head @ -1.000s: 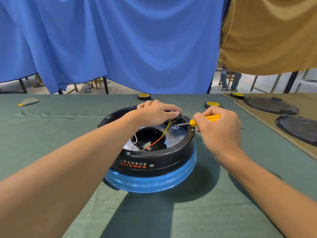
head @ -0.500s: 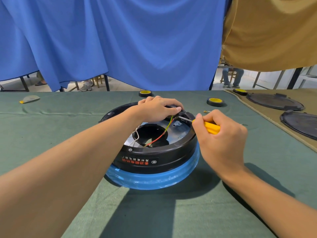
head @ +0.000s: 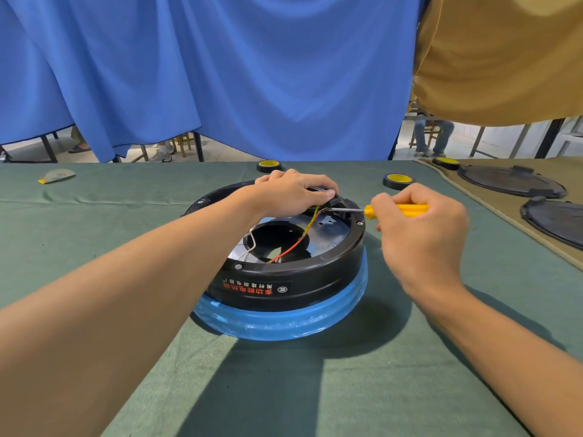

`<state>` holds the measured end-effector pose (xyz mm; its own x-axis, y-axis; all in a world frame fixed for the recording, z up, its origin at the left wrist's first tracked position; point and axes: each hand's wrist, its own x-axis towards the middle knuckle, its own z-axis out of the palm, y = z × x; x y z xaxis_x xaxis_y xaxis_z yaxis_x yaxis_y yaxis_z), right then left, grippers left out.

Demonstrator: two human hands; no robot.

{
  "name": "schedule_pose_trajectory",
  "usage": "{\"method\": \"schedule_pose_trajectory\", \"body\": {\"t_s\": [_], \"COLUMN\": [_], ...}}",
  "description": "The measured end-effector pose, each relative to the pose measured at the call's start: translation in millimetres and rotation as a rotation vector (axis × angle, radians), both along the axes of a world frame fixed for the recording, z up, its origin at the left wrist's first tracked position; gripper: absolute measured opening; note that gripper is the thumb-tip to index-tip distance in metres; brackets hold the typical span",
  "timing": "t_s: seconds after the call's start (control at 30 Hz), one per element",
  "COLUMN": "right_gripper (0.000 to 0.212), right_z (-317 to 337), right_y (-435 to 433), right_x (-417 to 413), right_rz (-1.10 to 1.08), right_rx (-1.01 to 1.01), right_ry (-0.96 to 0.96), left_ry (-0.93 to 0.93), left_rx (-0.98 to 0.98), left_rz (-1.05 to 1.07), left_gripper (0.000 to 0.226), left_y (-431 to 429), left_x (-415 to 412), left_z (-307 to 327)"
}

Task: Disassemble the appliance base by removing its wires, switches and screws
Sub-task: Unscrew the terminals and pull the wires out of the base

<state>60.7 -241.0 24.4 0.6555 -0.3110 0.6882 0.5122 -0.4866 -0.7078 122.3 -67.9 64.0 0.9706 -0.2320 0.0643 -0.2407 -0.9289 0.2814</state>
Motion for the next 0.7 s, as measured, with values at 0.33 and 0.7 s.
{"method": "schedule_pose_trajectory", "body": {"t_s": [0.33, 0.7], "right_gripper": [0.022, 0.029], "right_z": [-1.8, -7.3], "right_y": [3.3, 5.7], "right_x": [-0.9, -11.1], "right_rz": [-0.013, -0.046], "right_rx": [0.099, -0.260], "right_ry": [0.048, -0.265], "left_ry": [0.005, 0.003], "left_rx": [-0.046, -0.001], "left_rz": [0.012, -0.002], "left_gripper": [0.025, 0.029], "left_y": [-0.4, 1.5], "left_x": [-1.2, 0.6], "left_z": [1.3, -0.4]}}
